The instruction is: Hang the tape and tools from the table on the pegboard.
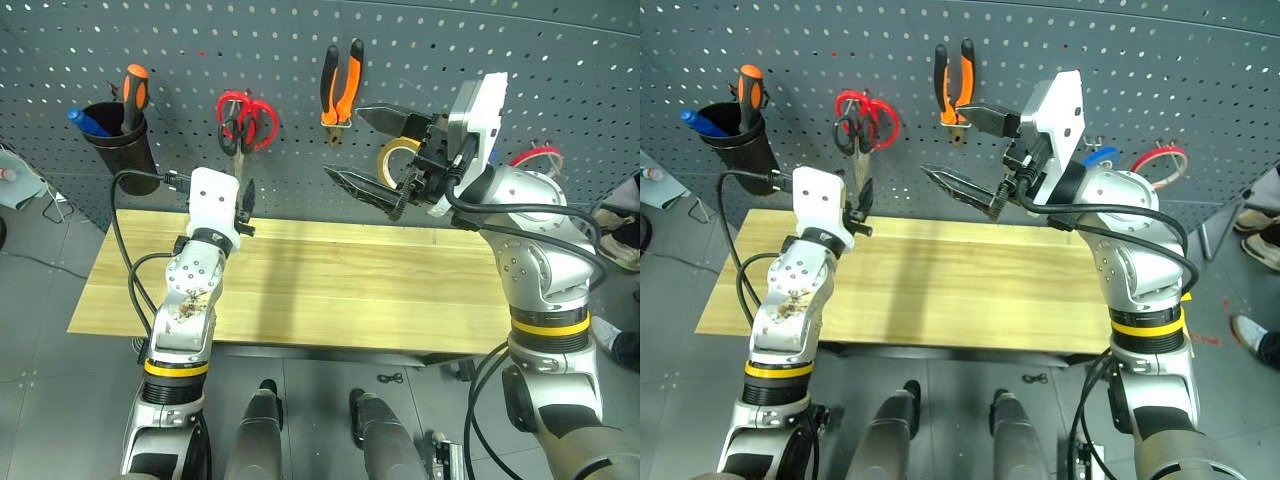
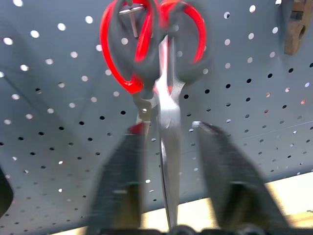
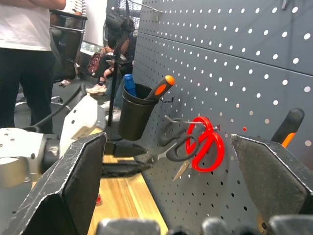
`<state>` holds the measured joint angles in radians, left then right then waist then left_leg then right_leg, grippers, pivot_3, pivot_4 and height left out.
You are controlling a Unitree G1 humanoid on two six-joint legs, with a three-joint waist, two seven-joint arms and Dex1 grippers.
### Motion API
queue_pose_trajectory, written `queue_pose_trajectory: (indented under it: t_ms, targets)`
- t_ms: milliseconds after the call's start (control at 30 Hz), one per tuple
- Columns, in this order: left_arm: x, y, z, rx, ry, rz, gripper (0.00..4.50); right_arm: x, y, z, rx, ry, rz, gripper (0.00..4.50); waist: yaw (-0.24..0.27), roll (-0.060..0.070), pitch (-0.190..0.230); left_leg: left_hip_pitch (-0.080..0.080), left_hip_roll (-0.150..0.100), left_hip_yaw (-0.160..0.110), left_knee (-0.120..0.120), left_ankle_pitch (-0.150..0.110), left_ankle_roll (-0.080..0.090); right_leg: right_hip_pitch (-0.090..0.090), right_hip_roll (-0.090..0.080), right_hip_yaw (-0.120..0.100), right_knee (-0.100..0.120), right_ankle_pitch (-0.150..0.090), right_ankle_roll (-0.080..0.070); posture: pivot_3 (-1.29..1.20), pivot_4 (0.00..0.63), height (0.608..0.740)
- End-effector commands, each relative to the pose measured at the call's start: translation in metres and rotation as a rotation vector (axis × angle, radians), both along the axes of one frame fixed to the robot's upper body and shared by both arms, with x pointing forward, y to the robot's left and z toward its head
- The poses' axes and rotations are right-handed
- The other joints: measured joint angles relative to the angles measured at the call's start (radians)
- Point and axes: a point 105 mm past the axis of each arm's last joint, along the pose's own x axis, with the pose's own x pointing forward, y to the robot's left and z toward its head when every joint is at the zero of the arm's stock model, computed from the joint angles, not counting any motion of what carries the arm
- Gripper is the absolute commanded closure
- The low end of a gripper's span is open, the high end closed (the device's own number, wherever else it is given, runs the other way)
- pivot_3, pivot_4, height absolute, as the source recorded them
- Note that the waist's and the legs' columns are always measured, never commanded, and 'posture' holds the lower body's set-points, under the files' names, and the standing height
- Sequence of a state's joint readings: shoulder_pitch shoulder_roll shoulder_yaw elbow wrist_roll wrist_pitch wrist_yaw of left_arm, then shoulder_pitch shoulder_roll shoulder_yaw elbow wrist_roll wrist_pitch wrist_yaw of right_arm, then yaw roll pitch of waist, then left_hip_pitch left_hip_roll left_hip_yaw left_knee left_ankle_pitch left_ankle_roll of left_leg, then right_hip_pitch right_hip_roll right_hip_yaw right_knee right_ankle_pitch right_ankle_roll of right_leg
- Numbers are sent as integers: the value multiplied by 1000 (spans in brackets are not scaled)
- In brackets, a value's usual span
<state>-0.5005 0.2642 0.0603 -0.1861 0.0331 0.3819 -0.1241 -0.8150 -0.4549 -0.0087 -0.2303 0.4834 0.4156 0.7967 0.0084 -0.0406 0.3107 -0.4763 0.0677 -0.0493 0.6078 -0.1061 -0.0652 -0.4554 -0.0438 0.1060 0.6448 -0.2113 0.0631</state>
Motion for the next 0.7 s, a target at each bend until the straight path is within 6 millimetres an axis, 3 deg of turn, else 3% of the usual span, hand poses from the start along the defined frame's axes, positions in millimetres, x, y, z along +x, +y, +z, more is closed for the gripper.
queue_pose_trajectory:
  t_ms: [33,100,333,433,567,700]
  targets:
    - [-6,4,3,11,-24,-5,711,-7,0,5,5,-33,7,0,-2,0,0,0,0,0,0,0,0,0,0,0,0,0,0,83,259,740]
    - [-10,9,-12,22,12,8,9,-6,2,-3,0,-14,14,0,-4,0,0,0,0,0,0,0,0,0,0,0,1,0,0,84,265,740]
    - [-33,39,-80,71,226,66,9,1,21,-90,-171,205,-7,0,-6,0,0,1,0,0,-1,0,0,0,0,0,2,0,0,117,315,740]
    - [-38,72,-104,108,349,136,9,-6,37,-112,-215,259,32,0,-5,0,1,1,0,0,0,1,1,-1,0,0,2,-1,0,126,339,740]
    - [-41,113,-120,124,488,220,9,-15,64,-114,-236,273,100,0,-8,2,2,4,1,0,-2,2,3,-1,1,0,4,-4,4,140,368,740]
    - [-35,135,-125,85,564,221,9,-20,82,-104,-260,269,158,0,3,3,14,4,1,0,-2,2,3,-1,1,0,4,-8,-2,147,403,740]
